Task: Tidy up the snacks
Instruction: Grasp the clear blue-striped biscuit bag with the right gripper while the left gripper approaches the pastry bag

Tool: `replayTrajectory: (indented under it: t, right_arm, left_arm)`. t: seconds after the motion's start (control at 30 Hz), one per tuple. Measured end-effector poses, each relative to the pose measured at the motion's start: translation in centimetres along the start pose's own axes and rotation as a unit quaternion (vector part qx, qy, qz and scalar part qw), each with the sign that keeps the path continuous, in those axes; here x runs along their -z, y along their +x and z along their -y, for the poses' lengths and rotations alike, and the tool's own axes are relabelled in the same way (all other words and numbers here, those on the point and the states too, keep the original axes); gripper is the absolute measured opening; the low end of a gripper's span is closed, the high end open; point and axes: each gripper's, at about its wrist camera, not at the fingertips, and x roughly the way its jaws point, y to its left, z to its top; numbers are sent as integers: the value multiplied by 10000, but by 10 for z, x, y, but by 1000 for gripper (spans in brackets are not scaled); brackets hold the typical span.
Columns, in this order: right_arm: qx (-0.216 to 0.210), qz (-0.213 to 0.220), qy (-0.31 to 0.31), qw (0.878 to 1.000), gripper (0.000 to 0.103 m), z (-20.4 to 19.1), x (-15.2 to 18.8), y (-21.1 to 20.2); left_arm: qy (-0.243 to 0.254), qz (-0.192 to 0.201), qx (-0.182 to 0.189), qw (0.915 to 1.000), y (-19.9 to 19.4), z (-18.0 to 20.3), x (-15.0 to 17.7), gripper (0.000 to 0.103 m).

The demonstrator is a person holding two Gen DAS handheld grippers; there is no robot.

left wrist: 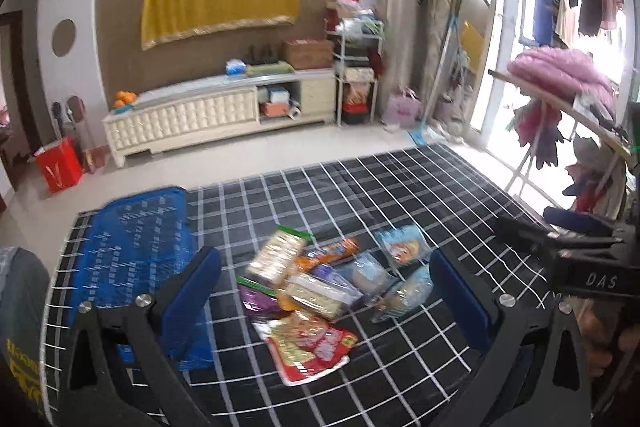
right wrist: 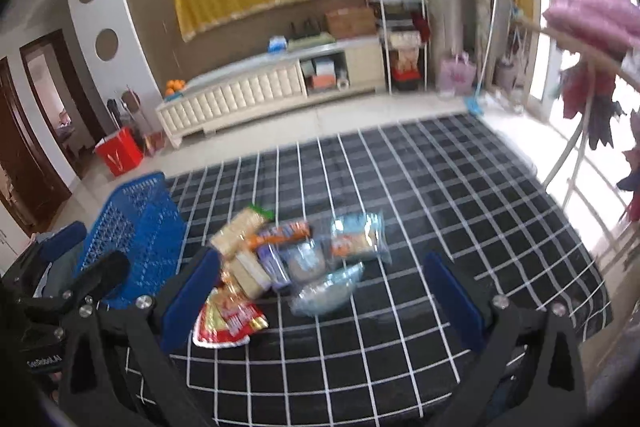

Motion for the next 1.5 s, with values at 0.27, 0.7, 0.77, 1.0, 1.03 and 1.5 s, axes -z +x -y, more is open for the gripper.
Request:
replayTrajectory:
  t: [0.27, 0.7, 0.77, 1.0, 1.03, 1.5]
  right_arm:
    - [-157, -656, -425, 9968, 103, 9, 28, 57]
    - [-453, -1345, -716, 9873, 103, 13, 52, 138]
    - [-473, -1340, -757, 9870, 103, 10, 52, 146]
    - [-681, -1268, -849, 9859, 80, 7, 54, 163]
    - [-708, -1231, -851, 9862, 77, 7, 54, 161]
    - [-126, -820, -489, 9954, 74, 55, 17, 113]
  left_arm:
    - [-317, -742, 25, 9967, 58, 7, 39, 103]
    - [-613, -1563, -182, 9856, 116, -11, 82, 103]
    - [-643, -1596, -168, 9849, 119, -15, 85, 103]
    - [-591, -1634, -225, 9845, 120, -20, 82, 103]
    - [-562, -1619, -215, 9850, 120, -20, 80, 103]
    - [-240, -1569, 382, 9866, 136, 22, 29, 103]
